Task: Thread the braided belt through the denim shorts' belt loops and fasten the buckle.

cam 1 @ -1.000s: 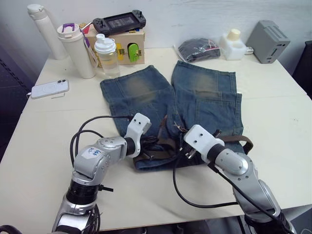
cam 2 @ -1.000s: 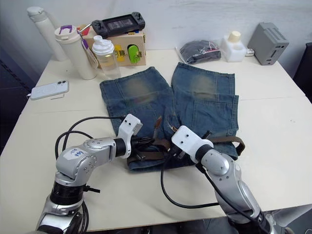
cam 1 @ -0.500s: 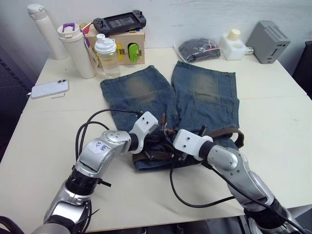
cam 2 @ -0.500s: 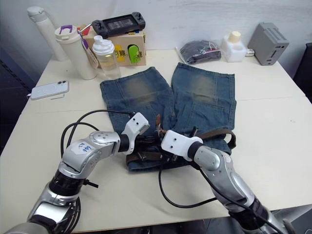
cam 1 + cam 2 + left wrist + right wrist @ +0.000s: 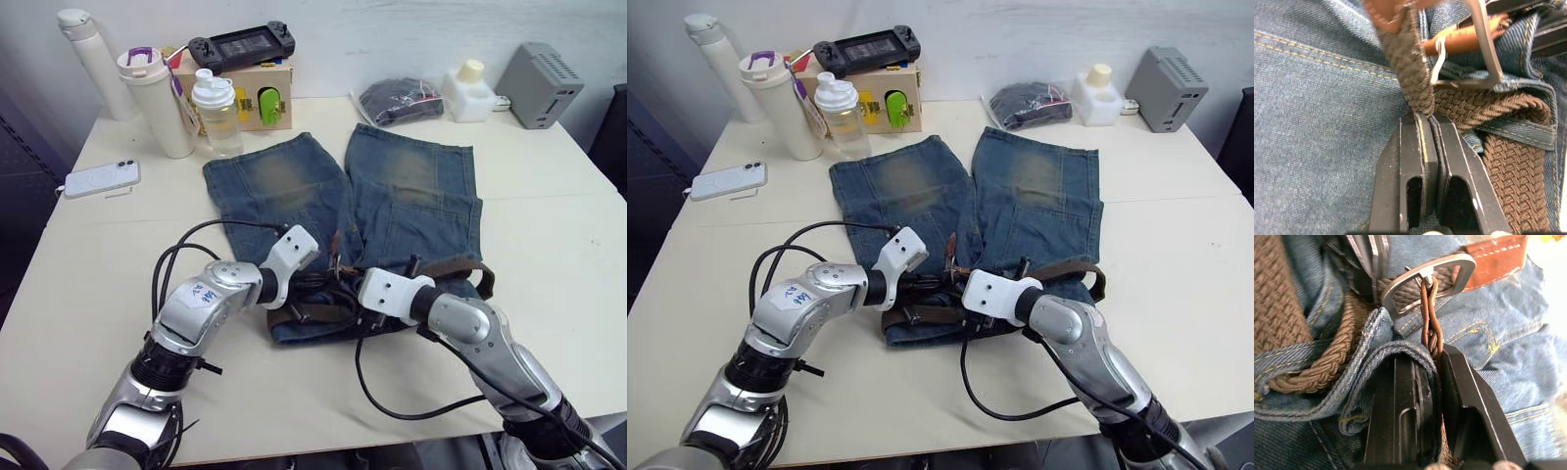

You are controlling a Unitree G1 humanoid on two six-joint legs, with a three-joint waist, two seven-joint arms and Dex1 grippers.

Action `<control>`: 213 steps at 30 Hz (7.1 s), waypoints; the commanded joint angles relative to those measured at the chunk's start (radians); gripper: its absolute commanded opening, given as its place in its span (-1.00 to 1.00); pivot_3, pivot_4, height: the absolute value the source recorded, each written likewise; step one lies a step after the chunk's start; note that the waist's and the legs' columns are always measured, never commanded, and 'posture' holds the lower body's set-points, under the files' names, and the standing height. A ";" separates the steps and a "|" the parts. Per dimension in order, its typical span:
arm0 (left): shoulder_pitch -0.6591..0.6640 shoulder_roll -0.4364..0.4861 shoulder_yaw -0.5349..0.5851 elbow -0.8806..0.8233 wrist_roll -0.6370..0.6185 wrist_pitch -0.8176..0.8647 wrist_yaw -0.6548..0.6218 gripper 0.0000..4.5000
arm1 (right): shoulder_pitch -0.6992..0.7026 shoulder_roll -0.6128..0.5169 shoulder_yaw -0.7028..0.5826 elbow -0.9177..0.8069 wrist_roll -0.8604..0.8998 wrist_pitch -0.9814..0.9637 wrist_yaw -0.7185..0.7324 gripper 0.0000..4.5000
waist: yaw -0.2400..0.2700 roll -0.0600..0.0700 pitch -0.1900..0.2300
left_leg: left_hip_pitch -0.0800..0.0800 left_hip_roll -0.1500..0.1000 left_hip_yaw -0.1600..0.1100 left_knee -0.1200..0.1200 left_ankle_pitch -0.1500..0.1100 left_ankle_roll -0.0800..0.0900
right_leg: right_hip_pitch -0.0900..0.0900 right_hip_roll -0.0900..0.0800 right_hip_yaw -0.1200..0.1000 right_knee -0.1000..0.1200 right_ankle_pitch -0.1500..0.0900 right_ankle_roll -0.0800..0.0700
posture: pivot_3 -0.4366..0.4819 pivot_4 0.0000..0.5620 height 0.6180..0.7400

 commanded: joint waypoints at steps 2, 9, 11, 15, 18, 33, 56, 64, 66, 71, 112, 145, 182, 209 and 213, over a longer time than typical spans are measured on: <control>0.024 -0.003 0.048 -0.054 -0.030 0.051 0.012 -1.00 | 0.043 0.054 -0.110 -0.010 0.124 0.098 0.008 -1.00 | 0.000 0.000 0.000 | 0.000 0.000 0.000 0.000 0.000 0.000 | 0.000 0.000 0.000 0.000 0.000 0.000 | -0.05 -0.47 0.19; 0.031 0.010 0.104 -0.110 -0.051 0.104 0.037 -1.00 | 0.039 0.154 -0.243 -0.039 0.293 0.318 -0.033 -1.00 | 0.000 0.000 0.000 | 0.000 0.000 0.000 0.000 0.000 0.000 | 0.000 0.000 0.000 0.000 0.000 0.000 | -0.05 -0.47 0.19; 0.032 0.049 0.076 -0.140 -0.042 0.078 0.014 -1.00 | -0.005 0.203 -0.286 -0.045 0.342 0.427 -0.065 -1.00 | -0.003 0.000 0.000 | 0.000 0.000 0.000 0.000 0.000 0.000 | 0.000 0.000 0.001 0.000 0.000 0.000 | -0.05 -0.47 0.19; 0.051 0.154 -0.028 -0.196 -0.017 -0.018 -0.066 -1.00 | -0.076 0.256 -0.323 -0.055 0.390 0.544 -0.114 -1.00 | -0.006 0.000 0.000 | 0.000 0.001 0.001 -0.001 -0.001 -0.001 | -0.002 0.000 0.002 0.001 -0.001 -0.001 | -0.05 -0.47 0.19; 0.065 0.207 -0.085 -0.197 0.007 -0.073 -0.103 -1.00 | -0.092 0.247 -0.314 -0.061 0.405 0.564 -0.133 -1.00 | -0.003 0.000 0.000 | 0.000 0.000 0.000 -0.003 -0.001 -0.001 | -0.003 0.000 0.001 0.002 -0.001 -0.003 | -0.05 -0.47 0.19; 0.004 0.153 -0.190 0.004 0.148 -0.186 -0.099 -1.00 | -0.127 0.261 -0.315 -0.132 0.486 0.629 -0.219 -1.00 | 0.000 0.000 0.000 | 0.001 0.000 0.001 -0.004 0.000 0.000 | -0.002 0.000 0.001 0.002 -0.001 -0.003 | -0.05 -0.47 0.19; -0.023 0.086 -0.090 0.032 0.166 -0.231 -0.136 -1.00 | -0.119 0.088 -0.187 -0.182 0.420 0.542 -0.268 -1.00 | 0.002 0.000 0.000 | 0.001 -0.001 0.001 -0.004 0.000 0.001 | -0.002 -0.001 0.001 0.002 -0.001 -0.002 | -0.05 -0.47 0.19; -0.079 0.090 0.028 -0.006 0.022 -0.148 -0.241 -1.00 | -0.070 0.063 -0.150 -0.175 0.373 0.500 -0.296 -1.00 | -0.003 0.000 0.001 | 0.000 0.000 0.001 -0.004 0.000 0.001 | -0.003 0.000 0.000 0.001 -0.001 -0.002 | -0.05 -0.47 0.19; -0.091 0.107 0.047 0.003 0.001 -0.134 -0.262 -1.00 | -0.062 0.070 -0.147 -0.175 0.369 0.498 -0.305 -1.00 | -0.003 0.000 0.001 | 0.000 0.000 0.001 -0.004 0.000 0.000 | -0.003 0.000 0.000 0.001 -0.001 -0.002 | -0.05 -0.47 0.19; -0.139 0.117 0.088 0.019 -0.063 -0.075 -0.290 -1.00 | -0.055 0.088 -0.141 -0.172 0.361 0.495 -0.324 -1.00 | 0.000 0.000 0.001 | 0.000 0.000 0.001 -0.004 0.000 0.000 | -0.002 0.000 0.000 0.001 -0.001 -0.002 | -0.05 -0.47 0.19; -0.151 0.228 -0.135 0.125 0.251 -0.315 -0.329 -1.00 | -0.044 0.095 -0.065 -0.223 0.329 0.320 -0.259 -1.00 | -0.003 0.000 0.001 | 0.000 0.000 0.003 -0.007 0.001 0.000 | -0.004 0.001 -0.002 0.001 -0.001 -0.002 | -0.05 -0.47 0.19; -0.084 0.164 -0.103 0.033 0.219 -0.153 -0.240 -1.00 | -0.043 0.158 -0.039 -0.220 0.311 0.541 -0.278 -1.00 | -0.003 -0.001 0.000 | 0.001 0.000 0.002 -0.007 0.001 0.000 | -0.004 0.001 -0.002 0.001 -0.001 -0.002 | -0.05 -0.47 0.19; -0.245 0.260 -0.136 0.006 0.109 0.024 -0.336 -1.00 | -0.179 0.228 0.029 -0.157 0.164 0.645 -0.471 -1.00 | -0.007 -0.001 0.000 | 0.001 0.000 0.003 -0.007 0.001 -0.001 | -0.005 0.001 -0.002 0.002 -0.002 -0.003 | -0.05 -0.47 0.19; -0.299 0.196 -0.161 0.176 0.120 0.010 -0.310 -1.00 | -0.187 0.166 0.116 -0.206 0.107 0.649 -0.452 -1.00 | -0.005 -0.001 0.000 | 0.001 0.000 0.003 -0.007 0.001 0.000 | -0.005 0.001 -0.002 0.002 -0.002 -0.002 | -0.05 -0.47 0.19; -0.299 0.186 -0.163 0.174 0.122 0.009 -0.303 -1.00 | -0.197 0.157 0.129 -0.213 0.101 0.653 -0.446 -1.00 | -0.005 -0.001 0.000 | 0.001 0.000 0.003 -0.007 0.001 0.000 | -0.005 0.001 -0.002 0.002 -0.002 -0.002 | -0.05 -0.47 0.19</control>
